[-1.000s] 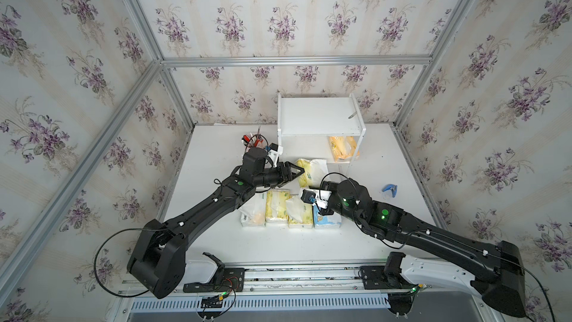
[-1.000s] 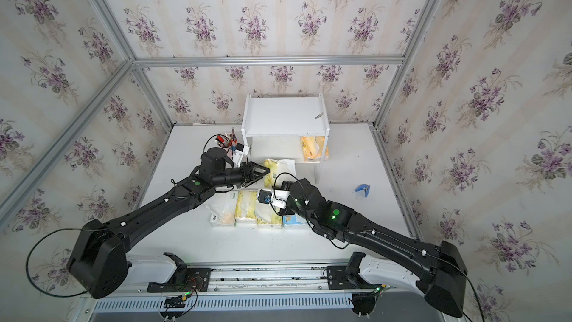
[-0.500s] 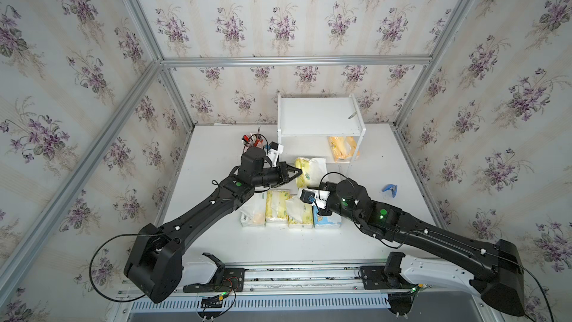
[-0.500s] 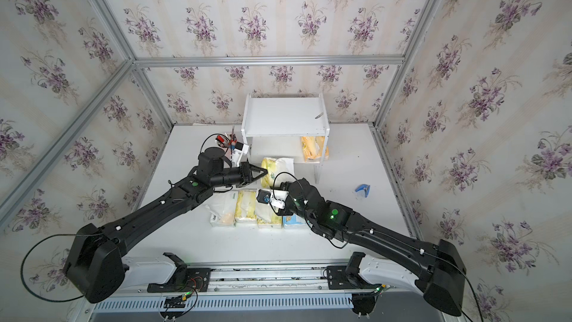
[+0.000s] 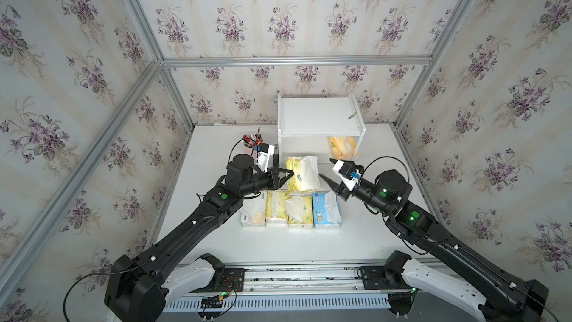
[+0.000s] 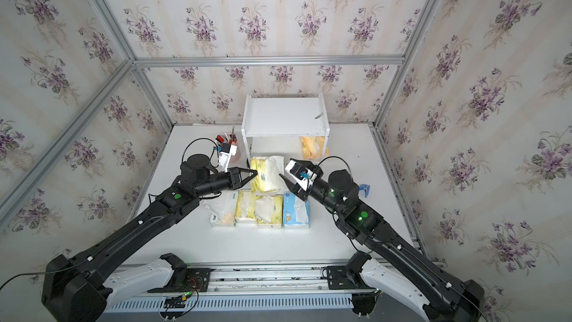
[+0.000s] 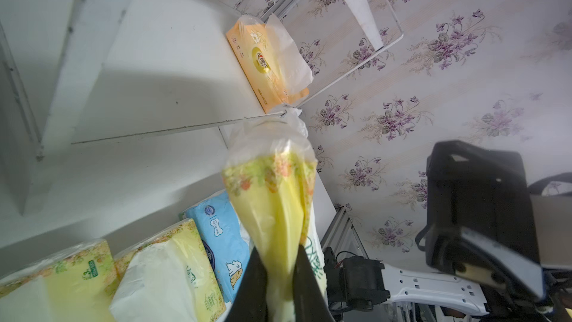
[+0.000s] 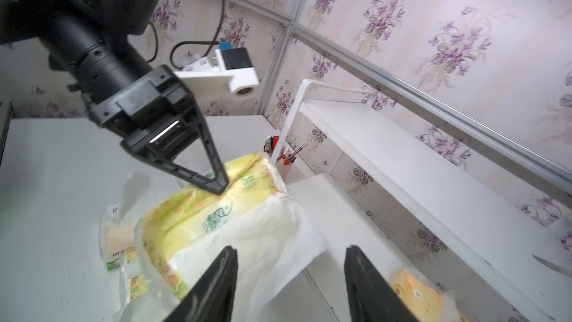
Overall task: Remove the tissue boxes from the shelf
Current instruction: Pick up a box of tissues from the shelf.
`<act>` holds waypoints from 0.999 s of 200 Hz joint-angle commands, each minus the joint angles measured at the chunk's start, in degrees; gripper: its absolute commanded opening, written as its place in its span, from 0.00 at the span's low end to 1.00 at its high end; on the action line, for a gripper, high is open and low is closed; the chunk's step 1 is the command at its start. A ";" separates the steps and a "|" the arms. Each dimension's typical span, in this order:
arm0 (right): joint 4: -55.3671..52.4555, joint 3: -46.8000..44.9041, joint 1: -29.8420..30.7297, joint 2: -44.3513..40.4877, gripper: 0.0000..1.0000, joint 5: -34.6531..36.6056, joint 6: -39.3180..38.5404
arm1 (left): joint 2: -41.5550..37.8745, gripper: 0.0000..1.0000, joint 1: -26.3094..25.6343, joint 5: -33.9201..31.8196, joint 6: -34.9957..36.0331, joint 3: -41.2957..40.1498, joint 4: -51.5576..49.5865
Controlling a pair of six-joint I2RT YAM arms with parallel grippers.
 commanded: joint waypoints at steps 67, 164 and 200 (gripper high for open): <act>-1.68 2.75 -29.92 12.50 0.63 -45.88 35.99 | -10.12 0.00 -0.03 2.17 18.23 -0.68 5.17; 3.93 4.72 -22.36 19.17 0.60 -52.04 40.56 | -9.07 0.00 0.02 10.50 20.46 -0.17 13.36; 4.08 5.62 -20.83 19.13 0.61 -54.59 40.52 | -9.66 0.00 -0.01 9.46 21.96 -0.36 11.40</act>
